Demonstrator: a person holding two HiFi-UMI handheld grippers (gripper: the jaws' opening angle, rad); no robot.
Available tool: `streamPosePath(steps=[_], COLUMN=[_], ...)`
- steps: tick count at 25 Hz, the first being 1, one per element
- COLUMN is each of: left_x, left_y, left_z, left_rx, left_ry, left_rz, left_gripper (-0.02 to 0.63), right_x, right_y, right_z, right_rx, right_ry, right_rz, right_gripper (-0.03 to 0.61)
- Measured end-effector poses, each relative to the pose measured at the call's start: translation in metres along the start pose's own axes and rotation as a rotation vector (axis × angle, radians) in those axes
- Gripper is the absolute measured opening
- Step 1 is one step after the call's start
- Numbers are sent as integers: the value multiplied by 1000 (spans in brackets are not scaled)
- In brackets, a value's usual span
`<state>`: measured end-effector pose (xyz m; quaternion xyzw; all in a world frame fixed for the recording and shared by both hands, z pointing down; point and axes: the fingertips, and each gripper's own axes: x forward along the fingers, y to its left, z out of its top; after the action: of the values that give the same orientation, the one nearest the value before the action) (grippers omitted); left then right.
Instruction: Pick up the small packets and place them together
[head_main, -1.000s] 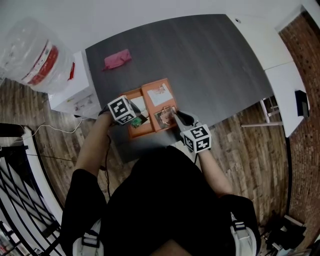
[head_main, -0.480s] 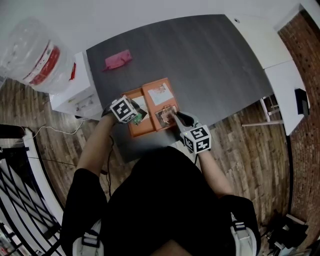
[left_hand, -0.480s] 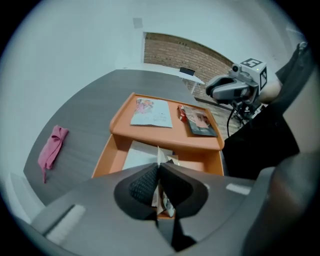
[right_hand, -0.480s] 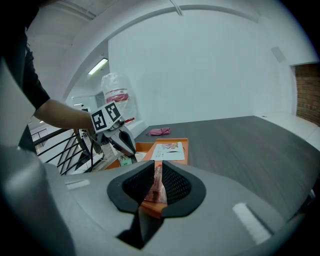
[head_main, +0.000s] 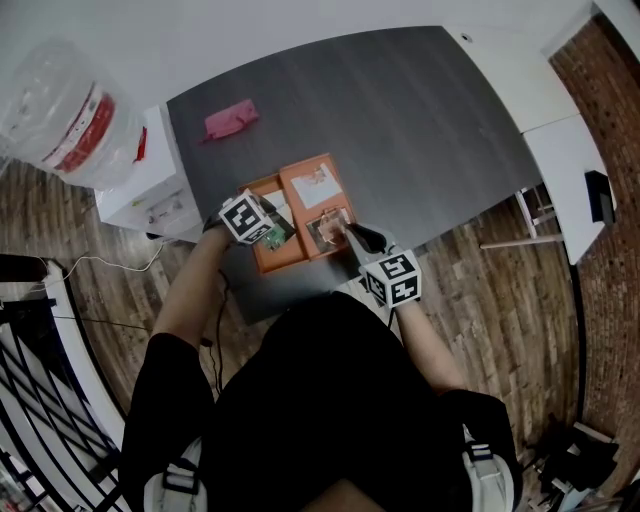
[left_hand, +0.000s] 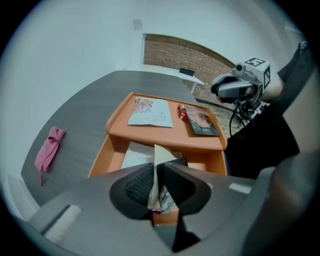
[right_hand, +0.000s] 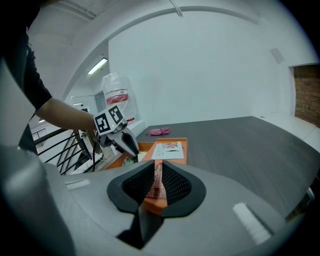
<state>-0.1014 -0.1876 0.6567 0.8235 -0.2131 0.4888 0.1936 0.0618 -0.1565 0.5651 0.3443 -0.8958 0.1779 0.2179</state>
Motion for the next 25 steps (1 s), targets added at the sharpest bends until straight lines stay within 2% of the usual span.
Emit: streamPosePath(steps=[4, 8, 12, 16, 20, 23, 25], left_x=[3, 9, 15, 20, 30, 26, 31], left_y=[-16, -26, -27, -39, -41, -48, -50], left_z=[-8, -14, -17, -16, -27, -47, -46], left_rx=[74, 124, 136, 174, 187, 154, 197], left_ry=[45, 66, 88, 111, 188, 299, 303], left_rz=[-66, -93, -81, -113, -131, -155, -143], left_gripper=[127, 130, 132, 135, 210, 222, 222], right_x=[-2, -2, -3, -4, -7, -11, -11], right_y=[-1, -1, -2, -3, -5, -8, -10], right_z=[0, -1, -2, -3, -5, -6, -6], right_rx=[-1, -2, -1, 2, 11, 19, 25], right_ry=[-1, 1, 3, 3, 6, 2, 0], right_rz=[-2, 1, 0, -6, -16, -24, -30], right_gripper=[51, 51, 50, 51, 51, 51, 51])
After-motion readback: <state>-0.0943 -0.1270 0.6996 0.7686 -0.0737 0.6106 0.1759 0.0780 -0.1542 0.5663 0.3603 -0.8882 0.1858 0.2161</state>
